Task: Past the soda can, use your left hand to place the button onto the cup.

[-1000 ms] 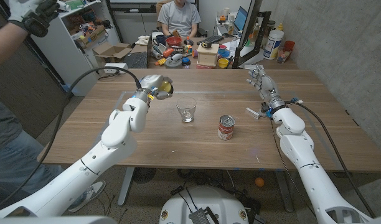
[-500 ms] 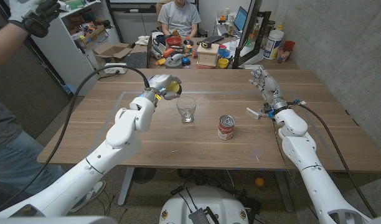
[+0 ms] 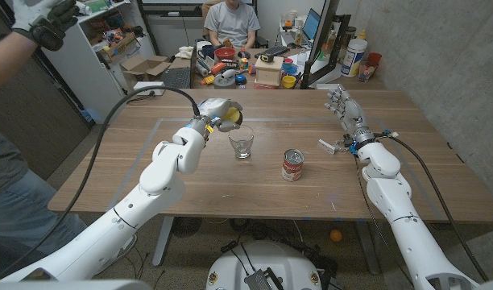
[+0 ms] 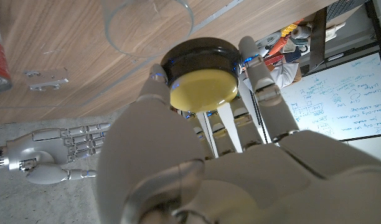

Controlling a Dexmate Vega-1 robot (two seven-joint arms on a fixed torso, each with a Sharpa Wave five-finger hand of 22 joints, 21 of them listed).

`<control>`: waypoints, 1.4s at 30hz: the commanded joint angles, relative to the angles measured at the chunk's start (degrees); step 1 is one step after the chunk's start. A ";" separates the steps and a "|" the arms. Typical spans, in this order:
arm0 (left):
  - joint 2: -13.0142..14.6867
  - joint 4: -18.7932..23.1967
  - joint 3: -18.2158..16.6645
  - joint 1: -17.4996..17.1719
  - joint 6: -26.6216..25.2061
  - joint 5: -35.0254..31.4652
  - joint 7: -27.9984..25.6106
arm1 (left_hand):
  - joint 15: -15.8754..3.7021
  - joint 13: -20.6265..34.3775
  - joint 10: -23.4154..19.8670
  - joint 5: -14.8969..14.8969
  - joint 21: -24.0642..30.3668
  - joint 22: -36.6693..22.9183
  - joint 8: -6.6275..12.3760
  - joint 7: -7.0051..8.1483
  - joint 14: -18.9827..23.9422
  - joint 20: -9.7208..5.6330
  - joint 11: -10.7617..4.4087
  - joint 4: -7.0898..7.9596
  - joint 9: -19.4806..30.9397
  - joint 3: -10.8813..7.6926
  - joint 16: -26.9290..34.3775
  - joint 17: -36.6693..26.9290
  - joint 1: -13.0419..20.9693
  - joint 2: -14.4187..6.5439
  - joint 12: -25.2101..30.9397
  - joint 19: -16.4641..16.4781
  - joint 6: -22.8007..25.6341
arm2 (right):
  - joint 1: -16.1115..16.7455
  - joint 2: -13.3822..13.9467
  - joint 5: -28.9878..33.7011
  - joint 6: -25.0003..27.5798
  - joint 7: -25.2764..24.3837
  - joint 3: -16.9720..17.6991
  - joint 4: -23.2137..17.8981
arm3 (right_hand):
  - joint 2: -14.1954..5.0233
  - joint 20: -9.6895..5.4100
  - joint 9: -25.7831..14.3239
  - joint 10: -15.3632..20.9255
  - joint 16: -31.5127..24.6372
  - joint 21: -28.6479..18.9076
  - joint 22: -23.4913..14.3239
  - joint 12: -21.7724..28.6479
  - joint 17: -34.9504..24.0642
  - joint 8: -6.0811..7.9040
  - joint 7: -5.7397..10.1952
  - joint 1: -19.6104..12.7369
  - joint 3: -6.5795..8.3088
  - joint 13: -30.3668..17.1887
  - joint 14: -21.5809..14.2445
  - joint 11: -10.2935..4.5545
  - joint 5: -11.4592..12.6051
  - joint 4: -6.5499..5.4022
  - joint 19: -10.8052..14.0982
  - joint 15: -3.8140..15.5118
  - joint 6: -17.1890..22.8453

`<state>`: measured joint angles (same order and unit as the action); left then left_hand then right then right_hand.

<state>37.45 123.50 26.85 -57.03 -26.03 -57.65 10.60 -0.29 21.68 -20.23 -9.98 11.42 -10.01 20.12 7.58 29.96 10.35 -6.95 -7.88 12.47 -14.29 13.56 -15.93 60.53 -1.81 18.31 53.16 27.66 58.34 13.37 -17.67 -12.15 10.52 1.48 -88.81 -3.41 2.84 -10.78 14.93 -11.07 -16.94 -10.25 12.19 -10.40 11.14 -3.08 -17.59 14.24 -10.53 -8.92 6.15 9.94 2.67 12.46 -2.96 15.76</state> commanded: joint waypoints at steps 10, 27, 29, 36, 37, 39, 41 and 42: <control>-1.67 -1.00 0.57 -0.91 3.20 -0.74 -1.31 | -1.08 0.29 -0.70 -0.30 -0.38 -0.26 -0.02 0.63 1.47 0.19 -0.46 0.99 0.08 -1.43 -0.30 -0.50 1.34 -1.94 -0.03 -1.53 0.33 | 0.71 0.02 -0.50 -0.42 0.06 0.66 0.59 | -0.44 -0.02 -0.25 0.40 0.11 0.23 -0.21 0.16 -0.19 0.17 -0.25 0.19 -0.01 -0.18 -0.39 0.05 0.34 0.48 0.38 -0.08 0.30; -2.84 -2.89 1.53 -0.99 4.21 -0.80 -1.62 | -1.07 0.43 -0.59 -0.24 -0.93 -0.36 -0.38 0.82 1.11 0.59 -0.79 1.08 -0.06 -1.50 -0.63 -0.56 1.23 -1.90 -0.46 -4.72 -0.24 | 0.66 -0.10 -0.80 -1.24 1.12 0.86 2.92 | -0.45 -0.06 -0.26 0.46 0.12 0.53 -0.22 0.17 -0.20 0.17 -0.21 0.29 -0.08 -0.18 -0.48 -0.01 0.33 0.53 0.48 0.02 0.33; -2.93 -3.00 1.54 -1.06 4.20 -0.75 -1.68 | -1.04 0.44 -0.58 -0.24 -0.92 -0.36 -0.39 0.89 1.03 0.63 -0.82 1.09 -0.07 -1.52 -0.68 -0.57 1.22 -1.91 -0.50 -4.94 -0.25 | 0.55 -0.13 -0.89 -1.33 1.37 0.86 3.33 | -0.45 -0.07 -0.26 0.45 0.13 0.56 -0.22 0.16 -0.20 0.17 -0.20 0.29 -0.08 -0.18 -0.49 -0.04 0.33 0.54 0.51 0.07 0.34; -3.04 -3.23 1.91 -1.08 3.90 -1.28 -1.36 | -0.51 0.46 -0.51 -0.22 -1.12 -0.39 -0.51 0.90 -0.06 1.16 -0.75 1.14 -0.12 -1.58 -1.17 -0.56 1.16 -1.93 -0.77 -6.67 -0.38 | -0.05 -0.41 -1.02 -1.68 1.79 0.89 4.63 | -0.47 -0.11 -0.26 0.49 0.14 0.67 -0.22 0.17 -0.20 0.19 -0.24 0.31 -0.10 -0.18 -0.51 -0.01 0.33 0.57 0.55 -0.04 0.39; -3.10 -3.27 1.91 -1.09 3.88 -1.23 -1.33 | -0.43 0.43 -0.35 -0.21 -1.23 -0.40 -0.53 0.94 -0.35 1.34 -0.68 1.17 -0.14 -1.55 -1.28 -0.55 1.10 -1.89 -0.92 -7.26 -0.40 | -0.13 -0.43 -0.99 -1.71 1.81 0.89 4.74 | -0.47 -0.12 -0.26 0.51 0.13 0.67 -0.23 0.18 -0.20 0.19 -0.24 0.31 -0.10 -0.18 -0.53 -0.01 0.33 0.57 0.58 -0.04 0.41; -3.11 -3.35 2.14 -1.01 3.66 -1.80 -1.24 | 0.09 0.25 0.32 -0.21 -1.46 -0.42 -0.94 1.03 -2.14 1.63 -0.65 1.26 -0.17 -1.43 -1.95 -0.42 0.83 -1.66 -1.57 -9.71 -1.26 | -0.32 -0.49 -1.02 -1.84 1.93 0.90 4.99 | -0.47 -0.14 -0.26 0.56 0.13 0.70 -0.23 0.20 -0.20 0.21 -0.27 0.31 -0.10 -0.18 -0.54 -0.01 0.33 0.58 0.58 -0.03 0.45; -3.20 -3.44 2.21 -0.98 3.60 -1.95 -1.21 | 0.59 0.03 1.17 -0.25 -1.41 -0.44 -1.12 1.06 -4.07 2.07 -0.64 1.25 -0.18 -1.42 -2.53 -0.21 0.74 -1.52 -2.33 -11.56 -1.58 | -0.41 -0.59 -1.02 -1.66 1.79 0.95 4.98 | -0.47 -0.12 -0.26 0.57 0.13 0.73 -0.23 0.20 -0.20 0.22 -0.28 0.32 -0.11 -0.18 -0.57 0.00 0.34 0.59 0.58 -0.02 0.48; -3.22 -3.49 2.27 -0.95 3.59 -2.07 -1.23 | 0.76 -0.03 1.59 -0.26 -1.39 -0.44 -1.24 0.88 -4.69 2.12 -0.54 1.23 -0.18 -1.43 -2.69 -0.13 0.74 -1.47 -2.63 -12.08 -1.84 | -0.55 -0.41 -0.86 -2.12 2.19 0.87 5.33 | -0.47 -0.14 -0.26 0.58 0.13 0.74 -0.23 0.20 -0.20 0.21 -0.30 0.32 -0.11 -0.18 -0.56 -0.06 0.34 0.59 0.59 -0.02 0.47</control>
<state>34.58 120.56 28.54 -58.03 -22.08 -58.64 9.11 -0.10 21.78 -19.43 -9.80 10.14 -10.28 19.23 8.53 26.84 12.21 -7.67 -7.80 12.24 -14.21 11.29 -16.44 61.17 -2.96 16.25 42.51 26.31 58.62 13.16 -18.53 -13.67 12.00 2.30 -85.09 -3.41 2.76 -10.77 14.93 -11.07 -16.29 -10.25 12.19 -10.54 11.14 -3.08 -17.59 13.99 -10.52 -8.91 6.15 9.94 2.91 12.54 -2.96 15.76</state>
